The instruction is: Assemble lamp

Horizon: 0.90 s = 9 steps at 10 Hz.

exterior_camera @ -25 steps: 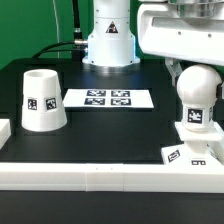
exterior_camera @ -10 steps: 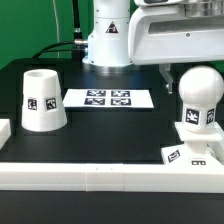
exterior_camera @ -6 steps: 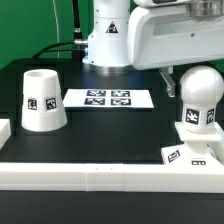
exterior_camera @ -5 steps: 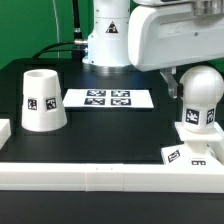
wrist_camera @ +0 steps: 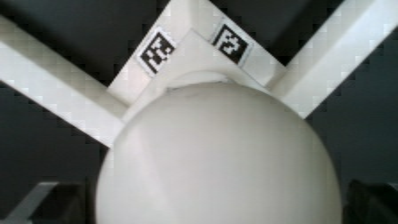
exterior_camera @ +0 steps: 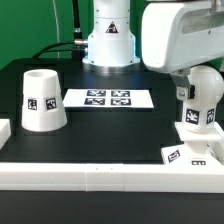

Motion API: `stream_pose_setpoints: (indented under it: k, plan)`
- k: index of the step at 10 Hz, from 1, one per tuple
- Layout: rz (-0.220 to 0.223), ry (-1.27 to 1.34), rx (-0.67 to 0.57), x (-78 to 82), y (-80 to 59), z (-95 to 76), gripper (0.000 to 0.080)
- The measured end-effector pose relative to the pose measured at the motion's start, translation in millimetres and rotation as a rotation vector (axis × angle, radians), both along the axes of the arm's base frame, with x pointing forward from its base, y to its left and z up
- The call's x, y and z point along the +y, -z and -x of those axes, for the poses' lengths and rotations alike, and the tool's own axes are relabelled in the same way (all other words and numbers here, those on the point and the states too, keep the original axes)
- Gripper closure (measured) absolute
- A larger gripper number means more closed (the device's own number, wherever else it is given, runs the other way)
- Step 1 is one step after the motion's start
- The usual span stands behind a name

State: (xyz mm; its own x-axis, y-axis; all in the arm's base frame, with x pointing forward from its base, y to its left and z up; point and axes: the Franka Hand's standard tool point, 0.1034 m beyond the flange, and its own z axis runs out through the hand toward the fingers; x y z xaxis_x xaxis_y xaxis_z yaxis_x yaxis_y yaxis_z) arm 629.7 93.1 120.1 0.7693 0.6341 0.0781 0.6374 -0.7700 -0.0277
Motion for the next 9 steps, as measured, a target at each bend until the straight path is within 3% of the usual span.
stream_pose_setpoints:
  k: [3, 5, 9]
  plan:
    - [0.015, -0.185, -0.013, -2.6, 0.5, -0.2, 0.0101]
    - [0.071, -0.449, -0.037, -4.9, 0.7, -2.2, 0.0101]
    - [0.129, -0.814, -0.041, -2.7, 2.0, -1.7, 0.0101]
